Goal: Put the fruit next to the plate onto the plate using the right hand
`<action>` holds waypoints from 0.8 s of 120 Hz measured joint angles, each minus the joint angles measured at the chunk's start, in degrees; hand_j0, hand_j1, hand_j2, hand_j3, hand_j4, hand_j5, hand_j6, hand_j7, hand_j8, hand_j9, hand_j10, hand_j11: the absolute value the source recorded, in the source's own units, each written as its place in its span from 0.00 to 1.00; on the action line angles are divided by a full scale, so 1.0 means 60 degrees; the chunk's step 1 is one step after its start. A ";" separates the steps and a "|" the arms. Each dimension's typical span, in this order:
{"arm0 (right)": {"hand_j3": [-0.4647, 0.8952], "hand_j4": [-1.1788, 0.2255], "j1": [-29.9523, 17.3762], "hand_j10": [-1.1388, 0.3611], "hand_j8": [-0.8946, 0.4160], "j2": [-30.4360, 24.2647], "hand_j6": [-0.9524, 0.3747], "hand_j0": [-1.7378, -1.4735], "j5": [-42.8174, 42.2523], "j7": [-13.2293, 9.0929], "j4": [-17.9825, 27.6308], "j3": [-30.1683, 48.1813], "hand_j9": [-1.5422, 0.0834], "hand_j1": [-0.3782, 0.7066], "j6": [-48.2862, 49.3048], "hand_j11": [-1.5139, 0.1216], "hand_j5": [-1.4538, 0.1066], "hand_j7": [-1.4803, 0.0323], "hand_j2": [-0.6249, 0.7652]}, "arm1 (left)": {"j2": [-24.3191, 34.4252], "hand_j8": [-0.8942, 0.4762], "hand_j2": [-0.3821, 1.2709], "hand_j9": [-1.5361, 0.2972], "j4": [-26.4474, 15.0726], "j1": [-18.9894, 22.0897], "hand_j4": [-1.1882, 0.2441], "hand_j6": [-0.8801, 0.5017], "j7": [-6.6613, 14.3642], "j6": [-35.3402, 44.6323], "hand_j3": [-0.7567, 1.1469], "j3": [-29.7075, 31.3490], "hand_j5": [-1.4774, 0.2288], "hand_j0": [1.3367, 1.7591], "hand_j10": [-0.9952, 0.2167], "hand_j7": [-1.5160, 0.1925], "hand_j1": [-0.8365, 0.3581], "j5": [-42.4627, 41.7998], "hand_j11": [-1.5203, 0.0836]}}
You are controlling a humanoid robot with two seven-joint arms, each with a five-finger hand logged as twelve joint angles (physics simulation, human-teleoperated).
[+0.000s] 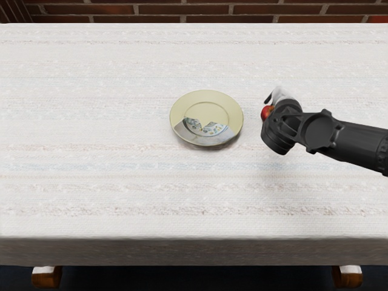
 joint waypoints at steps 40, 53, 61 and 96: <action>0.34 0.40 0.0010 0.28 0.41 0.0140 0.43 0.35 -0.0017 -0.0022 -0.0019 0.0017 0.39 0.64 0.0247 0.37 0.36 0.37 0.53 | 0.0000 0.47 0.26 0.67 0.0000 0.0000 0.66 0.46 0.0000 0.0000 0.40 0.0000 0.68 0.76 0.62 0.70 0.75 -0.0001 0.75; 0.34 0.37 0.0033 0.26 0.41 0.0115 0.41 0.37 -0.0006 -0.0021 -0.0021 0.0022 0.32 0.62 0.0378 0.30 0.30 0.31 0.59 | 0.0000 0.47 0.26 0.67 0.0000 0.0000 0.66 0.46 0.0000 0.0000 0.40 0.0000 0.68 0.76 0.62 0.70 0.75 -0.0002 0.75; 0.34 0.39 0.0070 0.25 0.40 0.0048 0.41 0.37 0.0044 -0.0009 -0.0013 0.0040 0.28 0.58 0.0540 0.27 0.26 0.29 0.56 | 0.0000 0.47 0.26 0.67 0.0000 0.0000 0.66 0.46 0.0000 0.0000 0.40 0.0000 0.68 0.76 0.62 0.70 0.75 -0.0003 0.75; 0.34 0.32 0.0563 0.25 0.42 -0.0867 0.44 0.33 0.0415 0.0002 0.0439 0.0967 0.22 0.61 0.1798 0.20 0.18 0.24 0.72 | 0.0000 0.47 0.26 0.67 0.0000 0.0000 0.66 0.46 0.0000 0.0000 0.40 0.0000 0.68 0.76 0.62 0.70 0.75 -0.0003 0.75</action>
